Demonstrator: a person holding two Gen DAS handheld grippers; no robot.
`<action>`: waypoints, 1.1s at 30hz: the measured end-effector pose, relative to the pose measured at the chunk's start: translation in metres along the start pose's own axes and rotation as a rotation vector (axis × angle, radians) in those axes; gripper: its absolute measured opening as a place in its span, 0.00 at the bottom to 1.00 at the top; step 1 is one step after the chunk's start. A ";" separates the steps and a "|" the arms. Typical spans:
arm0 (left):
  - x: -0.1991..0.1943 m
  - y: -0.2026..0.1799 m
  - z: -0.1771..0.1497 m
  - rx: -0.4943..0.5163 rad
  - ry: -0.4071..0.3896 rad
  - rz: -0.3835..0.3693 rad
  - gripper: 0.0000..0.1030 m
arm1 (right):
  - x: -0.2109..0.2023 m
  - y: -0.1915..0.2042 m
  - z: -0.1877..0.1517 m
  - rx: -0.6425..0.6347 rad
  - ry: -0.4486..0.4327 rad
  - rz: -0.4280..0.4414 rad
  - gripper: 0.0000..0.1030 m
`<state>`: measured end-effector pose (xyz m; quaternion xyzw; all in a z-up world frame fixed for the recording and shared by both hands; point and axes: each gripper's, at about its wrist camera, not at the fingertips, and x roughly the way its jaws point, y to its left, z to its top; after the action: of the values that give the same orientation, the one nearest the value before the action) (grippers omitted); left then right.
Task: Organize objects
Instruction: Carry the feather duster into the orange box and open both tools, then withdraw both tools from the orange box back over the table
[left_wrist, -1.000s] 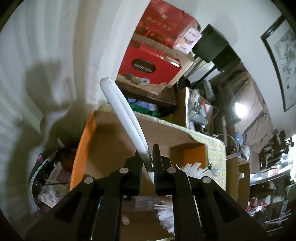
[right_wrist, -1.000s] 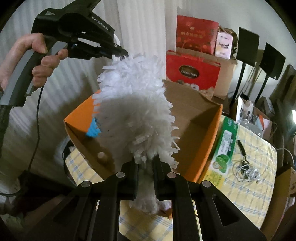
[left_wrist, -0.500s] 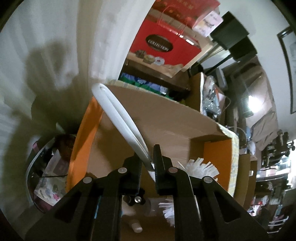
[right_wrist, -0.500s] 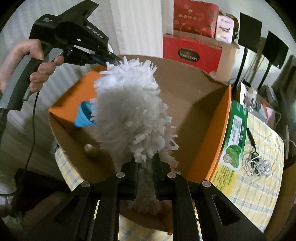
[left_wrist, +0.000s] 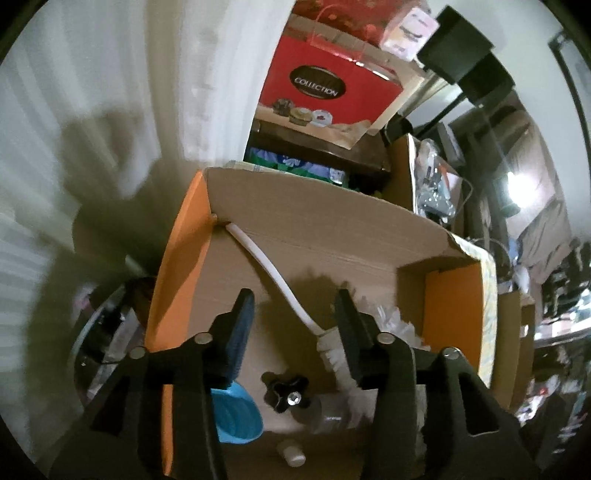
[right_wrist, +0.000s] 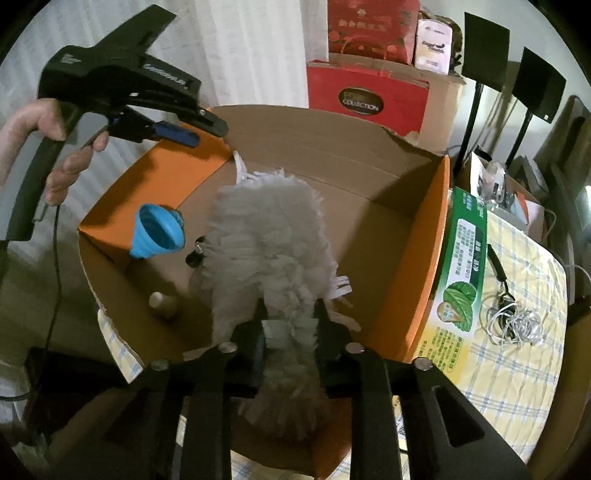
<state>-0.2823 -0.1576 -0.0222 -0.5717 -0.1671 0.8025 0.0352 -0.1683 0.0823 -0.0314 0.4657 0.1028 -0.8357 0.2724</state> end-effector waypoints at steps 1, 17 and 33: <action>-0.003 -0.004 -0.004 0.022 -0.009 0.019 0.47 | -0.002 -0.001 0.000 0.006 -0.006 -0.001 0.30; -0.024 -0.036 -0.071 0.188 -0.075 0.095 0.82 | -0.071 -0.017 -0.004 0.102 -0.123 0.029 0.82; -0.051 -0.073 -0.133 0.282 -0.204 0.127 1.00 | -0.092 -0.049 -0.040 0.199 -0.137 -0.088 0.96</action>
<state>-0.1506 -0.0711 0.0077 -0.4860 -0.0190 0.8725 0.0471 -0.1279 0.1729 0.0193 0.4273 0.0209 -0.8827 0.1944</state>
